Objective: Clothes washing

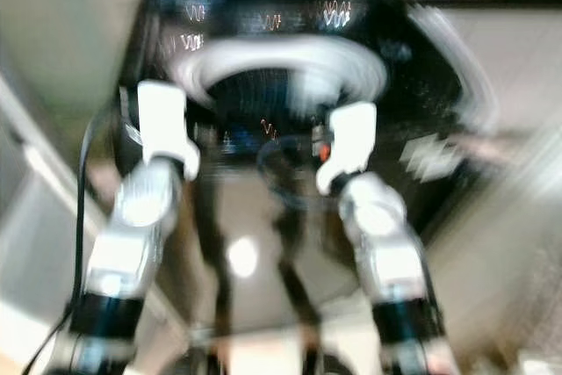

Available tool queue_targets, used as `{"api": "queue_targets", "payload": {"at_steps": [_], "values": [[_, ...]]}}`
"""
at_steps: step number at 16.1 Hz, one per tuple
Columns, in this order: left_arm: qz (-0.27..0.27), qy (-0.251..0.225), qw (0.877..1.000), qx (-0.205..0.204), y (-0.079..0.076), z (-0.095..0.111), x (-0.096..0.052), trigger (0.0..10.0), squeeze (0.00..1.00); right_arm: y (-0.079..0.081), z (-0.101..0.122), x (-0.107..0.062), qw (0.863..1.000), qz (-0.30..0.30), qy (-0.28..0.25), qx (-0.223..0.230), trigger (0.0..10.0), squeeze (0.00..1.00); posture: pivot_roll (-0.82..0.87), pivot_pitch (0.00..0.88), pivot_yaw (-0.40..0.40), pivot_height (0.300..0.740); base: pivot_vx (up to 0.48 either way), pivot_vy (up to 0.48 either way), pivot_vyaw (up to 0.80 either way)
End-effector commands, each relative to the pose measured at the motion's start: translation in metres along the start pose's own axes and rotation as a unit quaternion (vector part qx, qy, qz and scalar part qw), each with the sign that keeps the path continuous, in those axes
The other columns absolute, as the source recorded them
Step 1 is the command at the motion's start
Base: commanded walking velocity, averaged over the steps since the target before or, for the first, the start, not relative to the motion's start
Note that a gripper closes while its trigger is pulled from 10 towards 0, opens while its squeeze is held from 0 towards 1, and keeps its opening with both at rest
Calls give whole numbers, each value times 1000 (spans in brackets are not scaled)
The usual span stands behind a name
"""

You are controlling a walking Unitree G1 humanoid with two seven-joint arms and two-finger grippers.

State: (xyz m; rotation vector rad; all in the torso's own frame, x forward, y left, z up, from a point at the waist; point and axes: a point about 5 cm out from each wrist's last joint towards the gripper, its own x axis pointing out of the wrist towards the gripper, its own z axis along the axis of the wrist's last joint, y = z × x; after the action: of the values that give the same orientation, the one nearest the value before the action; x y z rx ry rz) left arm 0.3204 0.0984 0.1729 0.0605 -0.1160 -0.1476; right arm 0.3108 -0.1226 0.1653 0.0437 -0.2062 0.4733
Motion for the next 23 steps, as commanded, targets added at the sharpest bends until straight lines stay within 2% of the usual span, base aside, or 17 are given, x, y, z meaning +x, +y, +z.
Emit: {"api": "queue_targets", "payload": {"at_steps": [1,5,7,10,13,14,15,17,19,21,22,23], "values": [[2,-3,1000,1,-2,2,1,10000,0,-3,1,-1,1000,-2,-3,-5,10000,0,-144,0,20,740,-375,-262,0],[15,-6,1000,-10,1,1,1,10000,0,-4,-4,-4,1000,3,6,-6,10000,0,-139,0,7,740,-370,-251,0],[19,-6,1000,-13,-1,-1,-1,10000,0,-5,-11,-4,999,2,36,8,10000,0,-132,0,-6,740,-373,-120,0],[24,-5,1000,-12,-1,-3,-2,10000,0,-2,-16,-2,999,15,52,6,10000,0,-118,0,-23,740,-124,-80,0],[40,-7,999,-17,11,-4,-1,10000,0,-3,-11,10,999,15,38,-8,10000,0,-100,0,-18,740,0,0,0],[48,-5,999,-4,18,-6,0,10000,0,-3,-5,14,998,-2,21,-55,10000,0,-95,0,-17,740,0,0,0],[50,-6,999,-3,20,-6,0,10000,0,-5,-3,16,997,-12,12,-74,10000,0,-94,0,-15,740,0,0,0],[50,3,999,8,26,-11,-2,10000,0,-23,-9,17,991,-96,35,-83,10000,0,-87,0,-13,740,0,0,-341],[56,9,998,6,31,-14,-3,10000,0,-33,-13,15,985,-137,40,-95,10000,0,-79,0,-13,740,0,0,-647],[53,11,999,-1,29,-14,-4,10000,0,-41,-17,15,980,-161,49,-109,10000,0,-68,0,-17,740,0,0,0],[49,12,999,-2,28,-15,-4,10000,0,-42,-19,15,980,-166,50,-95,10000,1000,-68,0,-18,740,0,0,0],[47,15,999,7,30,-17,-6,10000,0,-43,-19,14,981,-170,46,-76,10000,1000,-71,0,-16,740,0,0,0]]}}
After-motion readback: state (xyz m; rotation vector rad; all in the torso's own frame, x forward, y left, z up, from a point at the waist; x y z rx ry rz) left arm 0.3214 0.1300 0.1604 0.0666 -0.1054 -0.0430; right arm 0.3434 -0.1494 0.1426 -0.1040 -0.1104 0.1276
